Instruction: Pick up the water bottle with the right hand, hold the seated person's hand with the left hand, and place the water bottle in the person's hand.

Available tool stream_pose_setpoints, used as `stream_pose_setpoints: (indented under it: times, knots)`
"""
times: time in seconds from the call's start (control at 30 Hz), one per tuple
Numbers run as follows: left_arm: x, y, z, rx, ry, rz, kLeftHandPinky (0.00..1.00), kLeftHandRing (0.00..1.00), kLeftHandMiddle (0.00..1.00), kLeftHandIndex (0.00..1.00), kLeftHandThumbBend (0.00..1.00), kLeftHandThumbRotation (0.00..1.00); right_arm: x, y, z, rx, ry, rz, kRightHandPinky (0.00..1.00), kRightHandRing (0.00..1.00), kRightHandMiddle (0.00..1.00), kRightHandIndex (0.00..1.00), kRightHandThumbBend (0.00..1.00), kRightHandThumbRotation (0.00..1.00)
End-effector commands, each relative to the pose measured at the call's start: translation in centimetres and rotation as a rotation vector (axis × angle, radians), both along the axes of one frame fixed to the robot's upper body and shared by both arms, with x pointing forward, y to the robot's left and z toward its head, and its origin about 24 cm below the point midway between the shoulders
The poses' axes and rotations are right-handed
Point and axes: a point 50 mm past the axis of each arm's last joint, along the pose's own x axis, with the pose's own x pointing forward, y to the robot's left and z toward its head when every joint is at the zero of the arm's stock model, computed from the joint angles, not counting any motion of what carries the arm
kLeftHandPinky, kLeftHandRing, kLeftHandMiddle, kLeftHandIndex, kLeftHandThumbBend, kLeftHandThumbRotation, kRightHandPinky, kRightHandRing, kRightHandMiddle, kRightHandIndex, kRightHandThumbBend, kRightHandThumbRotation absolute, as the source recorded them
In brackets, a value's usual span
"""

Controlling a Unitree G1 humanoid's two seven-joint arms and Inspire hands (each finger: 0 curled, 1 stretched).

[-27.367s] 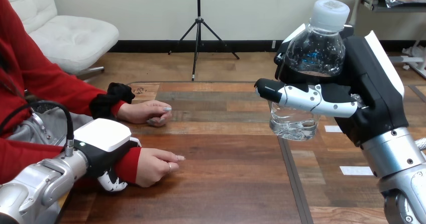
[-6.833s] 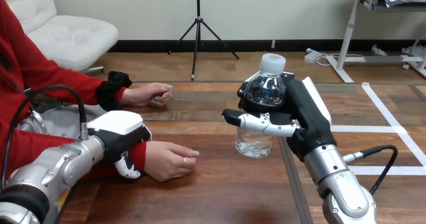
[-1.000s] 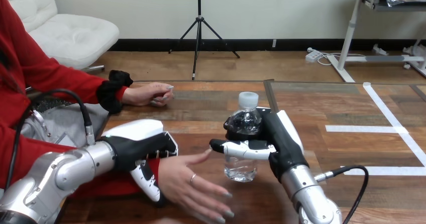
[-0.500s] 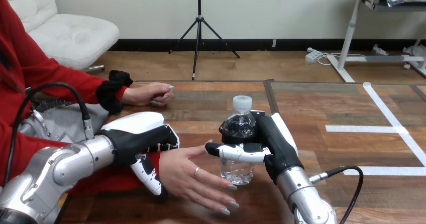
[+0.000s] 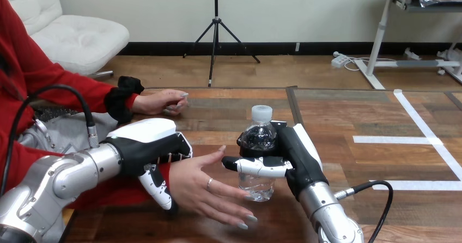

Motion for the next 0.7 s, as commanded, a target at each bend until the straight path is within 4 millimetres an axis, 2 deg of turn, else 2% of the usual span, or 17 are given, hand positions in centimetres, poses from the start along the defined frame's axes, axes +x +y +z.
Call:
stream_pose_setpoints:
  times: [0.0, 0.67]
  knots:
    - [1.21, -1.68, 4.38, -0.070, -0.167, -0.067, 0.28, 0.34, 0.39, 0.41, 0.88, 0.00, 2.46, 1.43, 4.19, 0.052, -0.174, 0.021, 0.30, 0.34, 0.39, 0.40, 0.85, 0.00]
    - [1.23, -1.66, 5.08, -0.093, -0.213, -0.088, 0.25, 0.31, 0.37, 0.39, 0.91, 0.00, 2.54, 1.58, 4.19, 0.054, -0.174, 0.019, 0.30, 0.34, 0.39, 0.41, 0.85, 0.00]
